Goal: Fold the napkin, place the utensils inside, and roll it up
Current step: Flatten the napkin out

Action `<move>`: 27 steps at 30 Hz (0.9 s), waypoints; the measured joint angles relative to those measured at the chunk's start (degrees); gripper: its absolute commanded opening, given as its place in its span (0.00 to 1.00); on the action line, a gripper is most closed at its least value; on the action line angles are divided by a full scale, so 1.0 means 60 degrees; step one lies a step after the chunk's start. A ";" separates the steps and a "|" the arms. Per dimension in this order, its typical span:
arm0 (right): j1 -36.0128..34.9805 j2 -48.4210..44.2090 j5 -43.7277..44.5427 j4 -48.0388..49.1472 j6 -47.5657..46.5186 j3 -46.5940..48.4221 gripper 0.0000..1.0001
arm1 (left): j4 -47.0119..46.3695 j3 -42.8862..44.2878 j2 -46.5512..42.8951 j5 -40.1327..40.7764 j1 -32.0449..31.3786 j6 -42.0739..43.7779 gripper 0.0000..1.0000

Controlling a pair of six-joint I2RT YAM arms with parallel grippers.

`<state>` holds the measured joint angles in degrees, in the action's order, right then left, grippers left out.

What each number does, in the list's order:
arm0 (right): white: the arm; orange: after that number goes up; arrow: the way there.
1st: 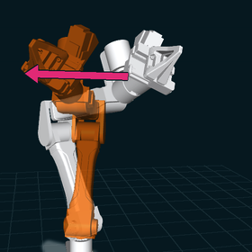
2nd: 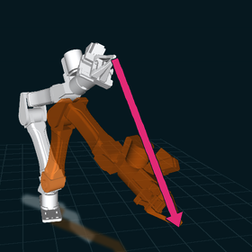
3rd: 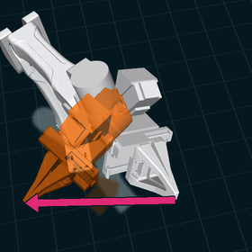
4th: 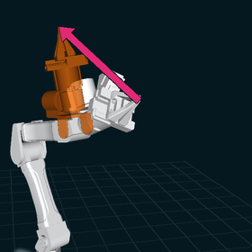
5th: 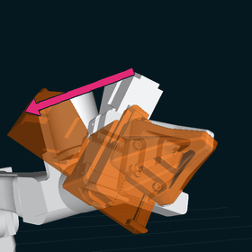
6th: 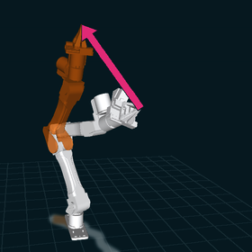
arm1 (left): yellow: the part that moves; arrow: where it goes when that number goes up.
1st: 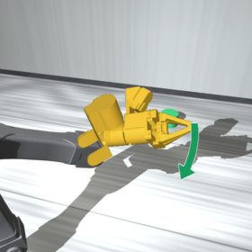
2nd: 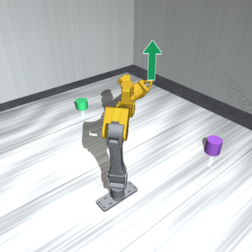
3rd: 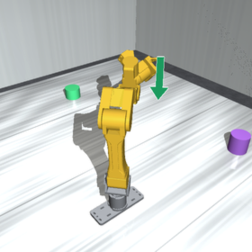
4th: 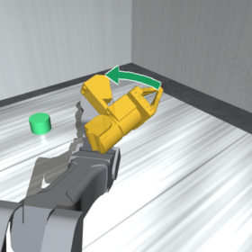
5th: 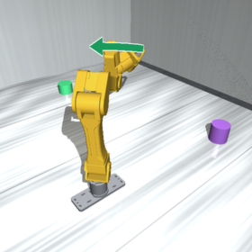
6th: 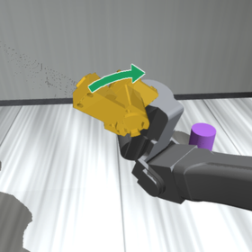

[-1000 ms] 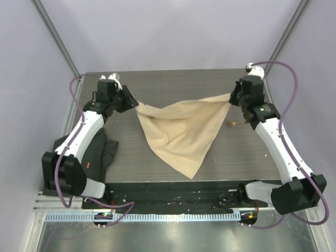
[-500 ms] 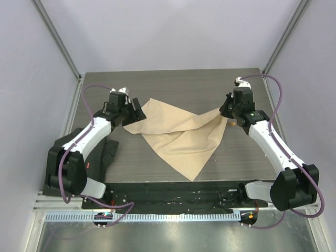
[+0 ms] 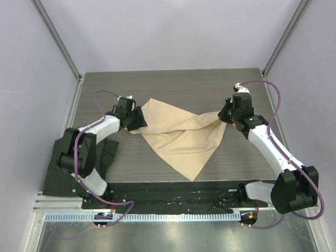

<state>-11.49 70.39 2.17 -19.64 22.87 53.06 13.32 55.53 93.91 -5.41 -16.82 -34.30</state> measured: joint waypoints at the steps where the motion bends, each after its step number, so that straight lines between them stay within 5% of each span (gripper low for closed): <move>1: 0.0000 -0.0011 -0.0004 0.0004 0.0004 -0.0033 0.01 | -0.0011 0.0055 0.0204 -0.0004 -0.0033 0.0000 0.56; 24: 0.0000 -0.0106 -0.0062 0.0109 0.0040 -0.0098 0.01 | 0.0441 0.0302 0.0882 0.1198 -0.0838 0.0291 0.36; 27: 0.0000 -0.0120 -0.0066 0.0138 0.0044 -0.0098 0.01 | 0.0463 0.0317 0.0892 0.1195 -0.0849 0.0302 0.17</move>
<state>-11.49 69.67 1.78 -18.81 23.14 52.47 16.10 57.43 99.26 1.76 -21.91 -32.49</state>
